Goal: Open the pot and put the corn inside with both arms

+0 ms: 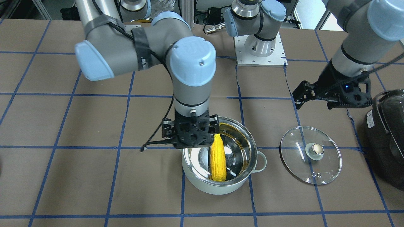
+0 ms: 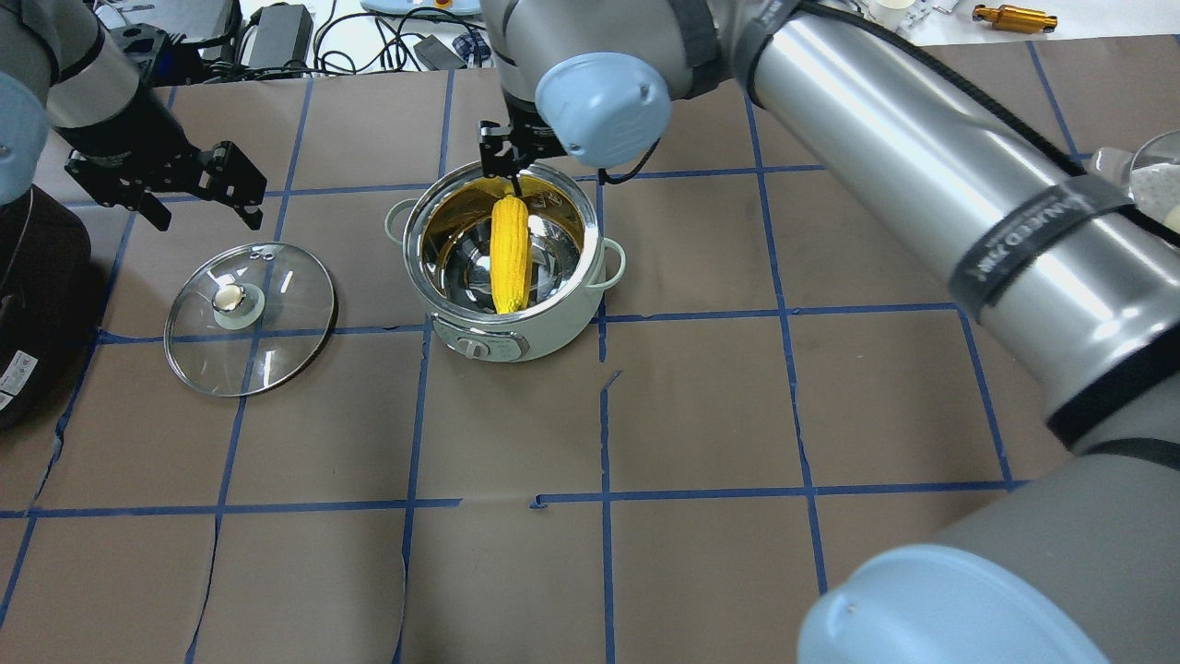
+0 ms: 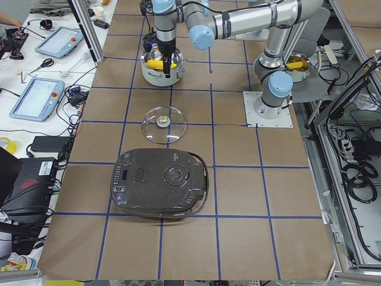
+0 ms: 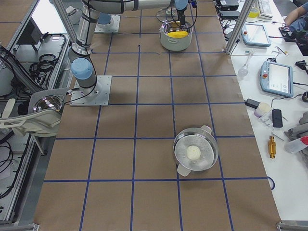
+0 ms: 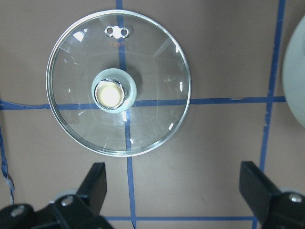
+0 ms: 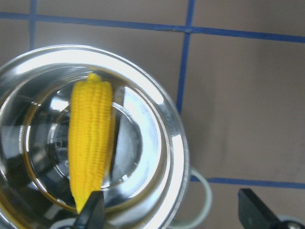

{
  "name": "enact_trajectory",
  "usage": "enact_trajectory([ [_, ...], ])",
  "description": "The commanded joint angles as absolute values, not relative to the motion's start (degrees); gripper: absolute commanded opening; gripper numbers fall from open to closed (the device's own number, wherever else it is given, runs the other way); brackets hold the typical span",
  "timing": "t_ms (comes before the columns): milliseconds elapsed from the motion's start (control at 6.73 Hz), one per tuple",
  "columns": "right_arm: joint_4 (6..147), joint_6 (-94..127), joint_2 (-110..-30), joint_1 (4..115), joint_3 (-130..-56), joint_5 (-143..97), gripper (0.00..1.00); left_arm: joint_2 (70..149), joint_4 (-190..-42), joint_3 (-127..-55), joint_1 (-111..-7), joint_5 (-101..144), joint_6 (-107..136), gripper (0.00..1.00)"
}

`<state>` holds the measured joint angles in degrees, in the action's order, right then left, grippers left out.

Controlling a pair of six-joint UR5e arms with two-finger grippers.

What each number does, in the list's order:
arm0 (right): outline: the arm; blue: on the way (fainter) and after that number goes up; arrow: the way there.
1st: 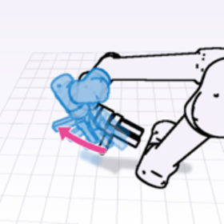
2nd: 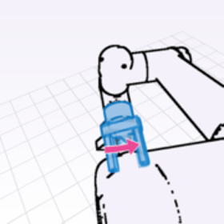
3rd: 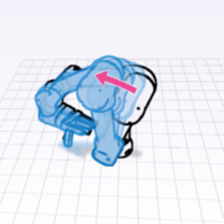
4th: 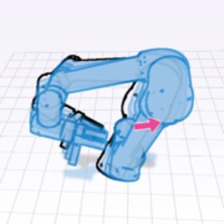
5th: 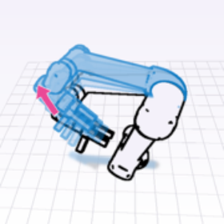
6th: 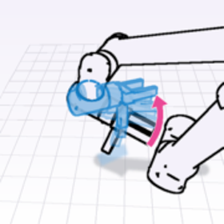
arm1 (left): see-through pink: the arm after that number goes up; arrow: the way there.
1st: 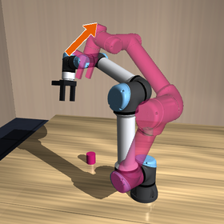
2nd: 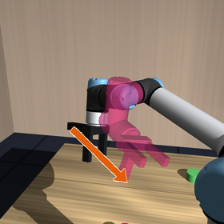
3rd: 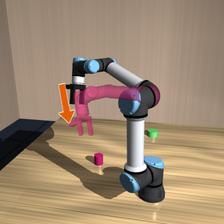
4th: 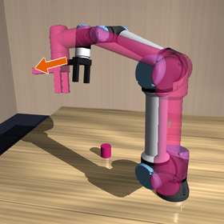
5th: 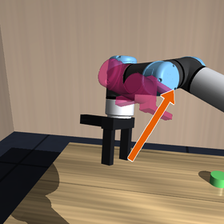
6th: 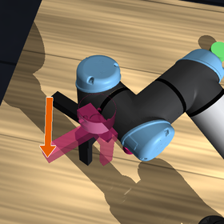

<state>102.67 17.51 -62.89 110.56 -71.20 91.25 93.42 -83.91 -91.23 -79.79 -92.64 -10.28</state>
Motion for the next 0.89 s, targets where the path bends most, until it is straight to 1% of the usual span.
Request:
enact_trajectory([
  [0, 102.0, 13.2, -74.3, 100.2, -81.6, 91.1, 1.0, 89.8, -88.0, -89.8, -86.5, -92.6, -3.8, 1.0],
  [149, 96.7, 6.0, -79.5, 96.6, -86.3, 91.7, 1.0, 87.4, -90.2, -88.9, -88.2, -92.6, -3.3, 1.0],
  [297, 94.9, 2.8, -84.2, 92.8, -90.0, 91.8, 1.0, 87.5, -91.6, -87.0, -90.3, -92.5, -3.2, 1.0],
  [446, 91.8, 1.8, -87.9, 90.7, -92.3, 91.3, 1.0, 88.1, -91.4, -86.8, -91.9, -92.9, -2.2, 1.0],
  [595, 91.6, 1.7, -89.7, 90.0, -93.3, 91.8, 1.0, 88.2, -91.2, -86.7, -92.1, -92.3, -2.1, 1.0],
  [743, 91.4, 1.8, -91.2, 90.0, -92.8, 91.3, 1.0, 88.1, -91.1, -86.7, -92.2, -91.2, -2.1, 1.0],
])
